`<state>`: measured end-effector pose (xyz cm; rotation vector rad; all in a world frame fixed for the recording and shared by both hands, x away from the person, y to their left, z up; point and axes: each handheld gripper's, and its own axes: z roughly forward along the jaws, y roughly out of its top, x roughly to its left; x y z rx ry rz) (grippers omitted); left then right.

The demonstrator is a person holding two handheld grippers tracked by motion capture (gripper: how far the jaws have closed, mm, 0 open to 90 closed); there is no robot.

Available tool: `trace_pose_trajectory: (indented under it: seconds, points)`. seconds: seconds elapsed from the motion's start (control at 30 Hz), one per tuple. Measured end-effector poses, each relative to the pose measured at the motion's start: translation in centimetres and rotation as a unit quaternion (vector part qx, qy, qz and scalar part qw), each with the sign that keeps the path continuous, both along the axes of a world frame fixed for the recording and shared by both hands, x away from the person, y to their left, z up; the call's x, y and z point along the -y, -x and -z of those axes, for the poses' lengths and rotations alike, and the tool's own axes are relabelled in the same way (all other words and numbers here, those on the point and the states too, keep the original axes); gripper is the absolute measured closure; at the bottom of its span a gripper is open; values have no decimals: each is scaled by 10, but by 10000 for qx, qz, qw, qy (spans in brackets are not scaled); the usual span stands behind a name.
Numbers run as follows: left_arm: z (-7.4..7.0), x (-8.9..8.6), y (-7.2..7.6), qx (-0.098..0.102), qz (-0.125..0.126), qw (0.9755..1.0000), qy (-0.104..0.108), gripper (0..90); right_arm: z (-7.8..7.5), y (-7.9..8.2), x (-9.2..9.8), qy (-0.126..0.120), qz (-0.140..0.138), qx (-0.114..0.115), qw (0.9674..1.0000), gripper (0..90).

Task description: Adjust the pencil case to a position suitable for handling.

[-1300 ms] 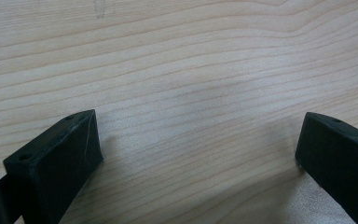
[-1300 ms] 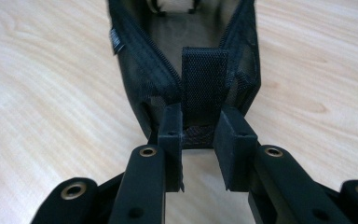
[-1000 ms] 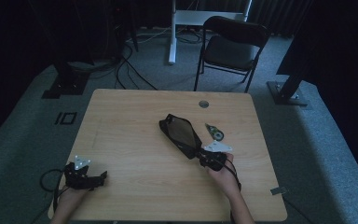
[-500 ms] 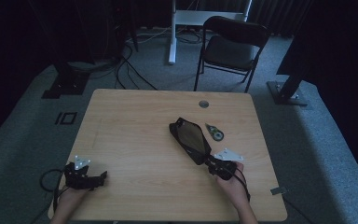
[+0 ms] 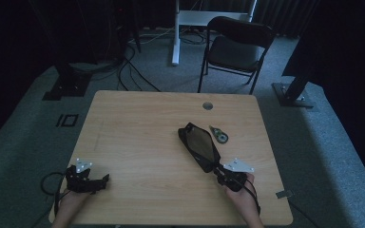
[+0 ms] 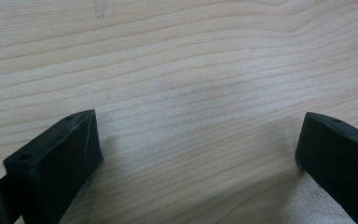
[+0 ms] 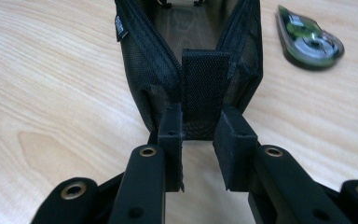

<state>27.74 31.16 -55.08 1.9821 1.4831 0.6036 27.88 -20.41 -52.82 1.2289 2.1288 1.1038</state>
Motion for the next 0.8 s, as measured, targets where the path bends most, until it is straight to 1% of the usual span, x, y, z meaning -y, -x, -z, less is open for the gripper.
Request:
trace_pose_trajectory:
  seconds: [0.07,0.13,0.33,0.37,0.4,0.43,0.47,0.5,0.53,0.6,0.63,0.7,0.77,0.8]
  points:
    - [0,0,0,0,-1,10000,0,1,0,3,0,37,-12,14,10000,728]
    - [0,0,0,-1,4,10000,-2,1,-1,10,1,85,-29,7,10000,727]
    - [0,0,0,0,-1,10000,0,1,-1,18,4,21,-44,-20,10000,727]
    - [0,0,0,0,0,10000,0,1,-1,19,4,35,-20,-2,10000,723]
    - [0,0,0,0,0,10000,1,1,-1,19,5,-15,23,-10,10000,708]
    - [0,0,0,0,0,10000,1,1,-1,19,5,-15,23,-10,10000,708]
    - [0,0,0,-1,0,10000,0,1,-1,18,5,-17,66,-20,10000,675]
    - [0,0,0,0,0,10000,0,1,-1,18,5,81,69,58,9999,624]
    - [0,0,0,-1,2,10000,-1,1,0,18,6,132,57,45,9999,590]
    - [0,0,0,0,0,10000,0,1,2,18,5,112,20,5,9999,530]
    - [0,0,0,0,0,10000,0,1,2,18,5,112,20,5,9999,530]
    - [0,0,0,1,0,10000,1,1,5,21,5,60,-30,-65,10000,476]
    - [0,0,0,0,0,10000,0,1,5,23,7,78,-39,-73,9999,448]
    - [0,0,0,0,0,10000,1,1,5,23,10,46,-12,-71,10000,443]
